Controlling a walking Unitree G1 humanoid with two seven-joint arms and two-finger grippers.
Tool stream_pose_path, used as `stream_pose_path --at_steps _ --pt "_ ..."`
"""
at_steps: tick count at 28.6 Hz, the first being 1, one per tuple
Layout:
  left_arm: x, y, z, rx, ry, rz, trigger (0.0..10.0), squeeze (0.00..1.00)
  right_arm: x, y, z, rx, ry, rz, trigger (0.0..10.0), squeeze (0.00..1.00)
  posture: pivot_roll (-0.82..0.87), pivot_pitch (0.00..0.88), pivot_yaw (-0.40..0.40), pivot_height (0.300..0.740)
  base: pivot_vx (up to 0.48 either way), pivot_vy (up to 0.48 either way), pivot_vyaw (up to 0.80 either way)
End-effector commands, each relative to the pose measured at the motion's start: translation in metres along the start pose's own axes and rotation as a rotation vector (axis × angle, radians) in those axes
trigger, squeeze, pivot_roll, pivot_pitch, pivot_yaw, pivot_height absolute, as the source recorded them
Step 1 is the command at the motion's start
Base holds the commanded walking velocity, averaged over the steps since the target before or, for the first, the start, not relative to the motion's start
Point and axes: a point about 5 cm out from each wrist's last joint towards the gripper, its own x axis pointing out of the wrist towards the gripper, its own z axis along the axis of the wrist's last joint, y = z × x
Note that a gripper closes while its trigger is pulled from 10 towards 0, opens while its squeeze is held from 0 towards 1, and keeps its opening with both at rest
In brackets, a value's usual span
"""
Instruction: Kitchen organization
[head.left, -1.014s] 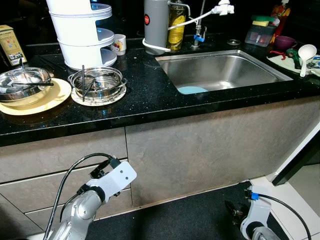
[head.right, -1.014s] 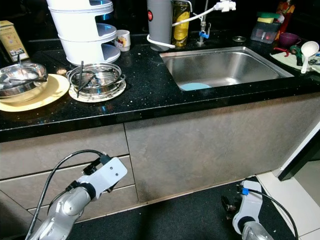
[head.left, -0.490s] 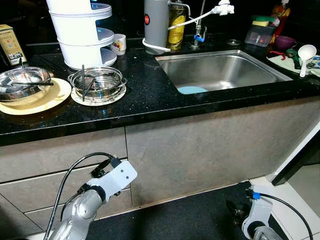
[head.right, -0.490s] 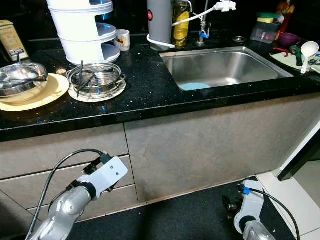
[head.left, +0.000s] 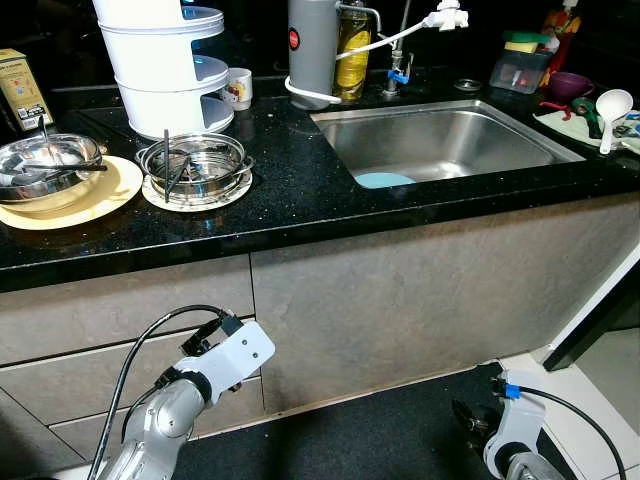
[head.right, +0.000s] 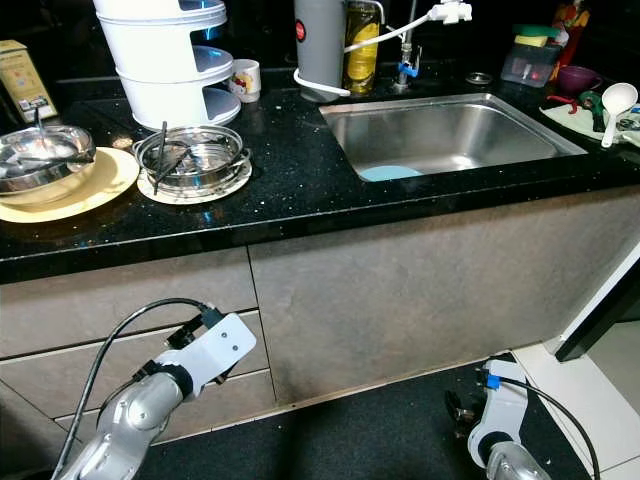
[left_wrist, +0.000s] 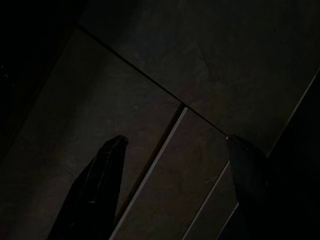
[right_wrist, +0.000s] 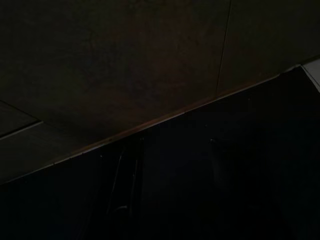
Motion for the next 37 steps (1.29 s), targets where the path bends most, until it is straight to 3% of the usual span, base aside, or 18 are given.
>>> stream_pose_path --at_steps 1,37 --pt "0.001 -0.002 -0.0003 0.003 0.005 -0.012 10.0 0.0 0.0001 -0.0008 0.0008 0.004 -0.002 -0.004 10.0 0.0 0.0 0.0 -0.049 0.74 0.0 0.0 0.0" --pt "0.0038 0.0001 0.0007 0.002 0.002 -0.01 10.0 0.0 0.0024 -0.0005 0.0044 0.005 -0.008 -0.004 10.0 0.0 0.01 0.0 -0.06 0.74 0.0 0.0 0.0"
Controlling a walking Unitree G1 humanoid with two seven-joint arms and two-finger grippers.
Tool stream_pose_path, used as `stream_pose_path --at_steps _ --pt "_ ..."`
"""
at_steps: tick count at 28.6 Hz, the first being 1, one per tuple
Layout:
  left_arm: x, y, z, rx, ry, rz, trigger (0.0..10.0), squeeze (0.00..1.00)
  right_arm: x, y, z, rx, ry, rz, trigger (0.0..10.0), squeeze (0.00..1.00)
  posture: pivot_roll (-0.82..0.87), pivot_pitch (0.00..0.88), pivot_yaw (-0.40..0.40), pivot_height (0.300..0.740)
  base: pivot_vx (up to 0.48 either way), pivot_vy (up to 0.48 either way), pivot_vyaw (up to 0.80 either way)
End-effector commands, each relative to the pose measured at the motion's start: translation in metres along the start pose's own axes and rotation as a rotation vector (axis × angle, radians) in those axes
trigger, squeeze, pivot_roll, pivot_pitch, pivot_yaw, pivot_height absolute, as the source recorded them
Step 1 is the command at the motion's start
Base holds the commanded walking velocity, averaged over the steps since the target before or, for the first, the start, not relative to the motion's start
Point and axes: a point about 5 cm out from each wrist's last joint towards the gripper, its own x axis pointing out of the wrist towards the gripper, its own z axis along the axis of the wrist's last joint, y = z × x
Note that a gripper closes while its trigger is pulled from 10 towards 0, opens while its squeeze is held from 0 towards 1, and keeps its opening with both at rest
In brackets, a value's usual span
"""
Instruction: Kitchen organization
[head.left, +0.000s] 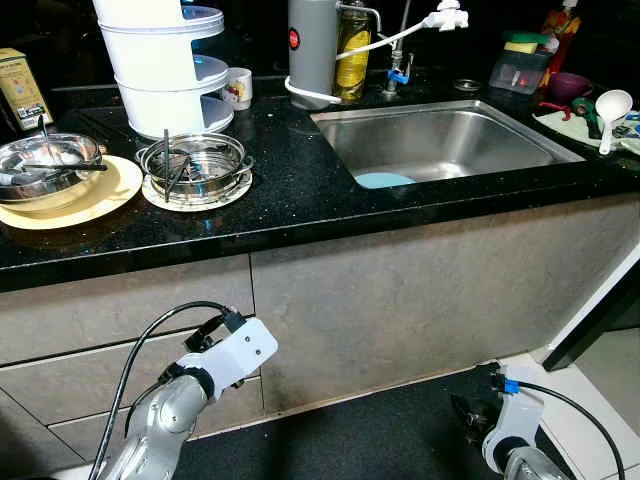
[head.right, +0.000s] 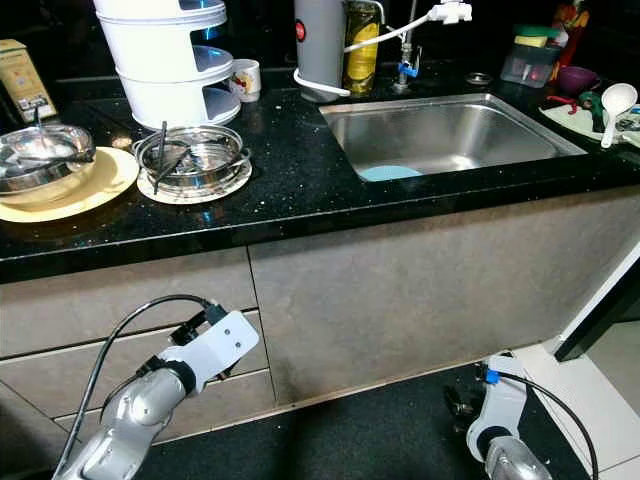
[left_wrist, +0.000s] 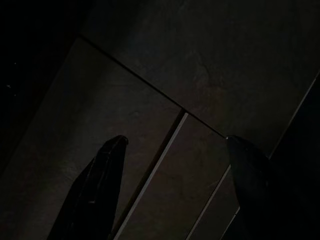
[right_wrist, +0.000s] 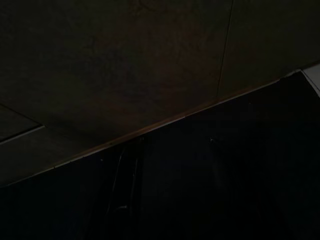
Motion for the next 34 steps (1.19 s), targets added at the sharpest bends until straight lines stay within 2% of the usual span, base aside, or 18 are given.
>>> stream_pose_path --at_steps 1,24,34 --pt "0.0006 -0.0012 -0.0028 -0.004 0.014 -0.008 10.0 0.0 -0.0007 -0.0023 -0.0007 0.006 0.007 -0.01 10.0 0.0 0.01 0.0 -0.061 0.74 0.0 0.0 0.0" --pt "0.0028 0.0051 -0.0099 -0.002 0.023 -0.005 10.0 0.0 0.0047 0.0066 -0.0024 0.014 0.015 -0.007 10.0 0.0 0.03 0.0 -0.06 0.74 0.0 0.0 0.0" --pt "0.0033 0.0051 -0.01 0.0 0.02 -0.005 10.0 0.0 0.005 0.0058 -0.0027 0.016 0.017 -0.011 10.0 0.0 0.03 0.0 -0.065 0.74 0.0 0.0 0.0"
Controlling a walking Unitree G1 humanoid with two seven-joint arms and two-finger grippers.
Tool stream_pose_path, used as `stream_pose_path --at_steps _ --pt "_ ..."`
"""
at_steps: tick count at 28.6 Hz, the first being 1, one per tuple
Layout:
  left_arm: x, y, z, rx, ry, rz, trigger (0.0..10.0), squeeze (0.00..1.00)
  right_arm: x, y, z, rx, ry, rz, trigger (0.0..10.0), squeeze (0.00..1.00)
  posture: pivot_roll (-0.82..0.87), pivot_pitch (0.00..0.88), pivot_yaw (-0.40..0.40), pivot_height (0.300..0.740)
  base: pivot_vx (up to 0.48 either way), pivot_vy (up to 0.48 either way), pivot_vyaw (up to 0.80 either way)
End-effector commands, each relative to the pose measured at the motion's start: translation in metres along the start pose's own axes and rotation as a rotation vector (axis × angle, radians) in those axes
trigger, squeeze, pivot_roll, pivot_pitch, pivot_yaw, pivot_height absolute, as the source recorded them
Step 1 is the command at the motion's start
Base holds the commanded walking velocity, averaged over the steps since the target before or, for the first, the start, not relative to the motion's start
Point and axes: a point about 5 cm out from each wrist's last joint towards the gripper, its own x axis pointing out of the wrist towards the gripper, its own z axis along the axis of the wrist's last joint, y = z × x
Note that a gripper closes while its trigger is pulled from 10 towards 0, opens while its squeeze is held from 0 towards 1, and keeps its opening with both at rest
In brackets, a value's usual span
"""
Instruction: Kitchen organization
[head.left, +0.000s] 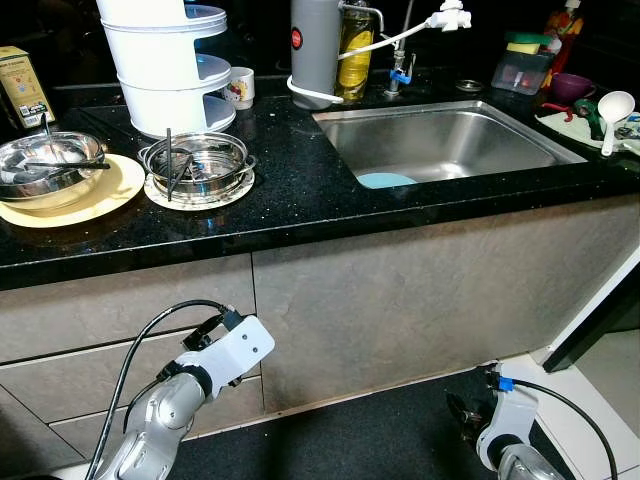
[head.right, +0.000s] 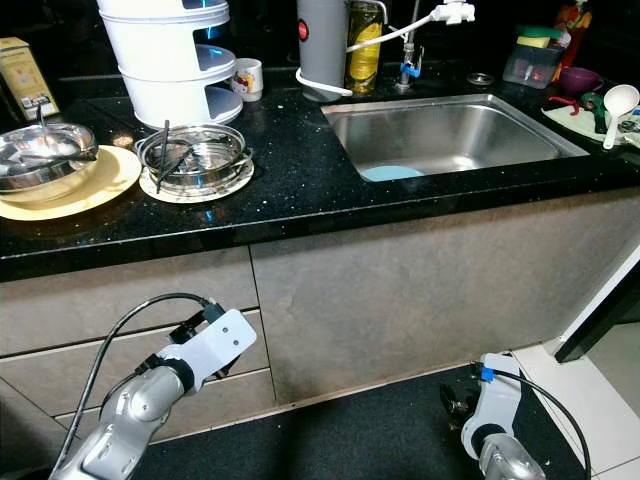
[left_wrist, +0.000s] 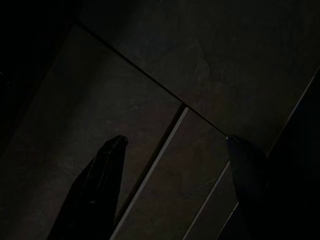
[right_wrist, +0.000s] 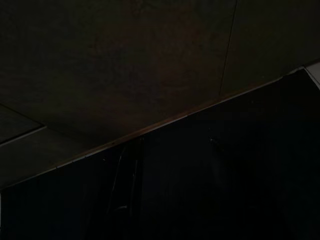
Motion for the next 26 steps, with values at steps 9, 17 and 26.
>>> stream_pose_path --at_steps 9,17,26 --pt "-0.0005 0.0032 -0.0045 0.008 0.008 0.004 10.0 0.0 0.0007 -0.0007 -0.0019 0.002 0.011 -0.007 10.0 0.0 0.02 0.0 -0.065 0.74 0.0 0.0 0.0" --pt "-0.0007 0.0023 -0.0038 0.007 0.006 0.004 10.0 0.0 0.0 -0.0025 -0.002 0.002 0.011 -0.012 10.0 0.0 0.02 0.0 -0.062 0.74 0.0 0.0 0.0" --pt "-0.0003 0.0017 -0.0029 0.007 0.004 0.004 10.0 0.0 0.0 -0.0037 -0.0017 0.001 0.014 -0.012 10.0 0.0 0.02 0.0 -0.066 0.74 0.0 0.0 0.0"
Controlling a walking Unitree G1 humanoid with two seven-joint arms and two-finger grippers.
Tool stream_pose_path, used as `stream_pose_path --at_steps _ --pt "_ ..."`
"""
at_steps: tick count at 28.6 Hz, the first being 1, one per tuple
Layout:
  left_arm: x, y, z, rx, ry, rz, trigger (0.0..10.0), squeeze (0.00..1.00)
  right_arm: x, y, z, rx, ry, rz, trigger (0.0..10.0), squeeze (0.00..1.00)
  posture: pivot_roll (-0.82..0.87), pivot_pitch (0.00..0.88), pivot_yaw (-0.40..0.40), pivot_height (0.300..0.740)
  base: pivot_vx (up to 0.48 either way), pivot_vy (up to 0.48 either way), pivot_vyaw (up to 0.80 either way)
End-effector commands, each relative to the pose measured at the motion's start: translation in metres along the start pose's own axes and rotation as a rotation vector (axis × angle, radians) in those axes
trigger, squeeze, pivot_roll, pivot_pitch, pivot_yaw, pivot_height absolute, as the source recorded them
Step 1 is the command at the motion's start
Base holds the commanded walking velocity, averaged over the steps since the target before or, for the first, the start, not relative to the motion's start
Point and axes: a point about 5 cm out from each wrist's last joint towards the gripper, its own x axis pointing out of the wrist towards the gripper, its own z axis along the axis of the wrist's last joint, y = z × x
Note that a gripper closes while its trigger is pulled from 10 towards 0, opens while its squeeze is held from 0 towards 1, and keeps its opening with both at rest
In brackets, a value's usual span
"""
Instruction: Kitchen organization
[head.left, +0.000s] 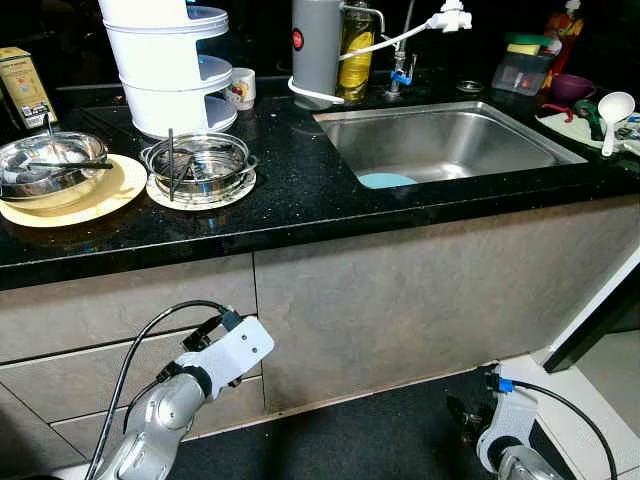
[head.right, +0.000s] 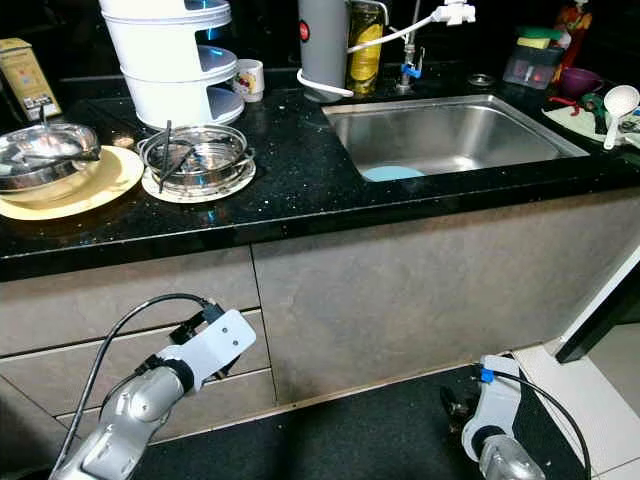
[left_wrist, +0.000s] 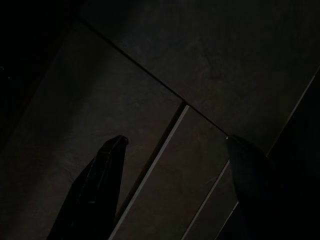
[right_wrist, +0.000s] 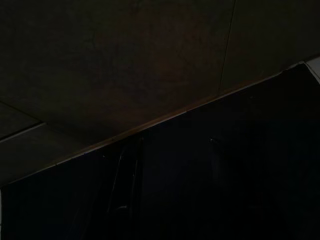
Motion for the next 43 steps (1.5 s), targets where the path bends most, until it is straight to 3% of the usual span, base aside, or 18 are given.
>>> stream_pose_path --at_steps 1,43 --pt "-0.0004 0.0019 -0.0017 0.01 0.001 0.001 10.0 0.0 0.0002 -0.0018 0.0015 -0.003 -0.005 -0.006 10.0 0.0 0.02 0.0 -0.066 0.74 0.0 0.0 0.0" --pt "-0.0025 0.0008 -0.0059 0.012 0.008 0.0 10.0 0.0 -0.0002 0.0013 -0.003 0.0 -0.002 -0.004 10.0 0.0 0.02 0.0 -0.048 0.74 0.0 0.0 0.0"
